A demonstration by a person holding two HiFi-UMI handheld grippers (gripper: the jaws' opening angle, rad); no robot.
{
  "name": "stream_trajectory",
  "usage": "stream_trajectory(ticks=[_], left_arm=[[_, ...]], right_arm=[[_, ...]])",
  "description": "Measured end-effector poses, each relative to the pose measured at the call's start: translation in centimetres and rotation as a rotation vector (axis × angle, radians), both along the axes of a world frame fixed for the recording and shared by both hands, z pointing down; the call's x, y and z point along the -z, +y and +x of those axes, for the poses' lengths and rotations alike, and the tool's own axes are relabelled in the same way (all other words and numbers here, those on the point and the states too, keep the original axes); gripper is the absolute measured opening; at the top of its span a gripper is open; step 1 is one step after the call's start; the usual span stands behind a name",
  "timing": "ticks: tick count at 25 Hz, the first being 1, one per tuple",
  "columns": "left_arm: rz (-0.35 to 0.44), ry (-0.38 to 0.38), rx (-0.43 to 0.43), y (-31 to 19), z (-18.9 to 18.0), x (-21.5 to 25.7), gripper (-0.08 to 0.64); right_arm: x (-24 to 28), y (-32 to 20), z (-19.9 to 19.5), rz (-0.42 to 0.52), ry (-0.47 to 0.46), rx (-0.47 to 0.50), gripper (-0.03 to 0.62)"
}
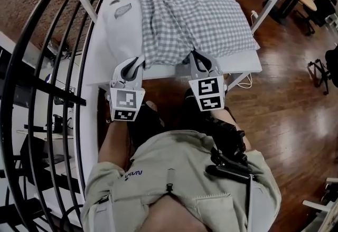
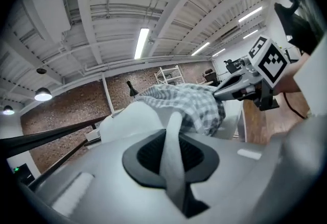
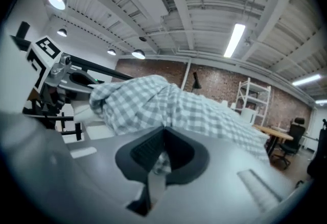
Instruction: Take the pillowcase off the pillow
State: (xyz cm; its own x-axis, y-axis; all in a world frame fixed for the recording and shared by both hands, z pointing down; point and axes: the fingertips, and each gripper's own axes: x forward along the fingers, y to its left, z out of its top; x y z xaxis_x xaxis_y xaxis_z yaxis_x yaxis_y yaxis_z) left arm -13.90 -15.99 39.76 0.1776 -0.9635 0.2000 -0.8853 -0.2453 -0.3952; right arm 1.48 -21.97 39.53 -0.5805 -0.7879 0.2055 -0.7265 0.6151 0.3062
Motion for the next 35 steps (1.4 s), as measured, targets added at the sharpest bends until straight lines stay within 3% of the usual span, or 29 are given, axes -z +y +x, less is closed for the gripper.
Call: stream_trajectory(ticks=[4,10,13,16,19,21,24,26,28,29,31,33,35], left_arm=[[0.057,0.024,0.044,0.0,-2.9,2.5,0.020],[0.124,0.115,0.130,0.2,-7.4,4.6,0.017],[0.103,0.198,0.265,0.8,-12.0,2.9,0.014],[0.041,0.222,0.276,2.0,-13.1,0.4,0.014],[0.036,0.195,0.198,1.8,-10.6,-0.6,0.016],[0.039,0.191,0.180,1.7,-9.6,-1.0,0.017],[0.023,0.180,0.163,2.1,-8.5,-1.3,0.017],[0.013,0.175,0.110,2.3,-6.9,-1.0,0.017],[0.015,0.172,0.028,2.3,-4.5,-0.2,0.015],[0.020,0.173,-0.011,2.3,-3.3,0.2,0.015],[0.033,0.176,-0.060,2.4,-1.6,0.7,0.015],[0.052,0.172,-0.054,2.7,-1.3,1.0,0.015],[0.073,0.178,-0.018,3.0,-2.1,1.4,0.015]], right_arm=[[2.3,-2.3,4.6,0.076,0.012,-0.132,0.006],[3.8,-7.3,12.7,0.142,0.112,-0.381,0.004],[2.2,-10.3,21.1,0.093,0.100,-0.585,0.002],[0.4,-10.1,26.7,-0.009,0.016,-0.597,0.003],[1.5,-8.0,23.4,0.000,-0.043,-0.459,0.005],[2.6,-6.1,17.8,0.013,-0.100,-0.314,0.021],[4.0,-1.2,7.6,0.004,-0.166,-0.029,0.129],[3.9,2.5,1.3,-0.001,-0.149,0.159,0.169],[2.7,5.3,-3.7,-0.001,-0.091,0.287,0.190],[1.9,5.9,-5.4,0.000,-0.057,0.312,0.195],[0.0,5.3,-6.8,0.020,0.038,0.272,0.191],[-1.1,3.5,-5.8,0.054,0.122,0.186,0.094],[-0.9,2.2,-3.9,0.072,0.130,0.125,0.042]])
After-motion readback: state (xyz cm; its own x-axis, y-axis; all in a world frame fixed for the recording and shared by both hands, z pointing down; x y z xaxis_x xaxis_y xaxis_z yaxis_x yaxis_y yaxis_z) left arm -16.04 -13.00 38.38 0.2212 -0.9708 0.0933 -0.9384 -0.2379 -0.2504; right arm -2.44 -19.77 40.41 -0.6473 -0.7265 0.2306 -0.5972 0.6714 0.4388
